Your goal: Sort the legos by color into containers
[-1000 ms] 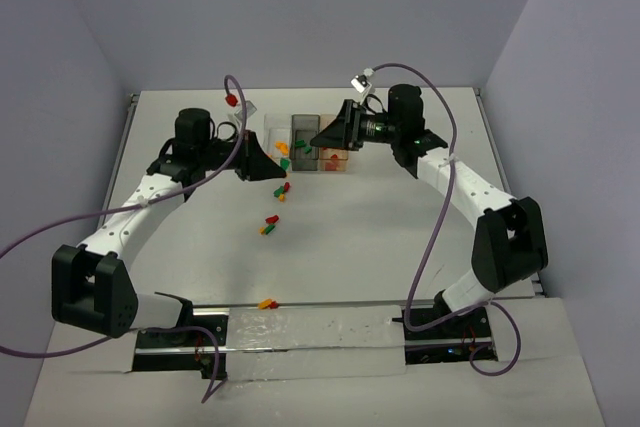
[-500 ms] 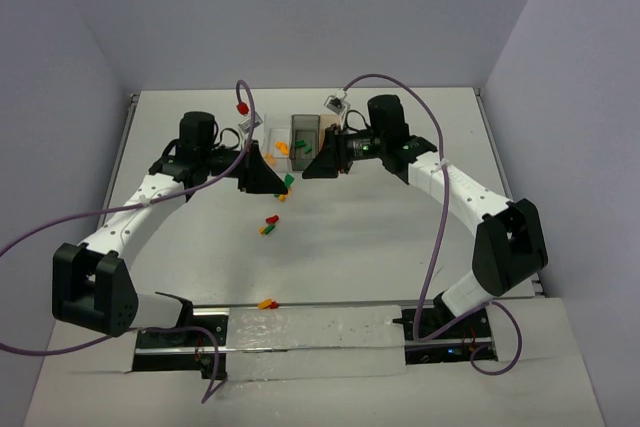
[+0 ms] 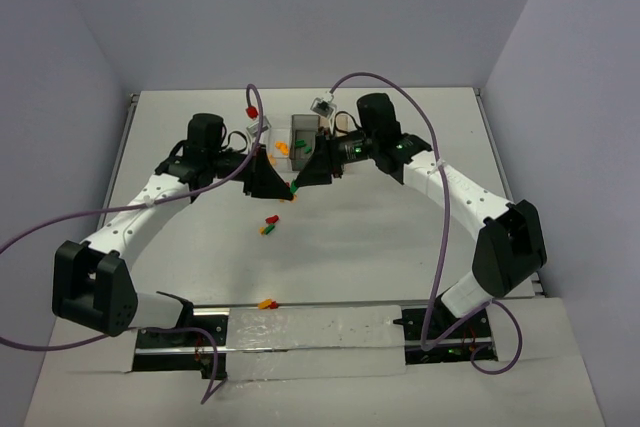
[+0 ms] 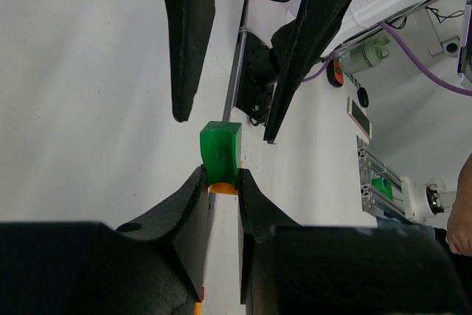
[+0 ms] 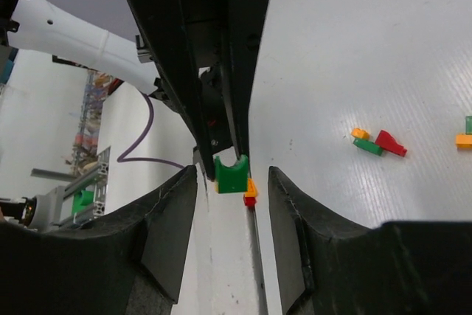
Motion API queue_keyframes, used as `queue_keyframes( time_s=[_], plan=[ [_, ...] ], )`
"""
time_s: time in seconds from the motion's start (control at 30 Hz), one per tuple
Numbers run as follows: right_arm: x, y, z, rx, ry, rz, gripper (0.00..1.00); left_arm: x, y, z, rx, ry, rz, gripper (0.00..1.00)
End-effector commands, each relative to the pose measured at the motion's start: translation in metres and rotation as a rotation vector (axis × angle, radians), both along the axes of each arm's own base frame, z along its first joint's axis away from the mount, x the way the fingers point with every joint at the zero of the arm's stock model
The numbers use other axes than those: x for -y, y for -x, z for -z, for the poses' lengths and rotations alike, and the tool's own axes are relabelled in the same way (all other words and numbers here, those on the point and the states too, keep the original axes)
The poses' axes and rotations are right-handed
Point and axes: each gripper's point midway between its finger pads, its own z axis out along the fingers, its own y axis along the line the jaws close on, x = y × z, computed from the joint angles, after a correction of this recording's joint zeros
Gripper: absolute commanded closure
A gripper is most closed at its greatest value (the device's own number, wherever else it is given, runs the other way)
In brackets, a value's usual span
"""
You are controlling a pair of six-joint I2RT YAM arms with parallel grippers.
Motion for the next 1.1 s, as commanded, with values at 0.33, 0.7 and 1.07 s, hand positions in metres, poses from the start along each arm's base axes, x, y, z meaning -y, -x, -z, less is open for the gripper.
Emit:
queue_keyframes(
  time_s=[0.33, 0.7, 1.07],
  plan=[
    [-0.007, 0.013, -0.017, 0.077, -0.002, -0.067, 0.86, 0.005, 0.0, -0.018, 0.053, 0.035, 0.026, 0.99],
    [-0.011, 0.001, -0.035, 0.03, -0.065, 0.022, 1.0, 0.004, 0.0, -0.014, 0.04, 0.023, 0.011, 0.41],
    [-0.006, -0.011, -0.036, -0.007, -0.073, 0.086, 1.0, 0.003, -0.005, -0.017, 0.049, 0.038, -0.026, 0.66]
  ],
)
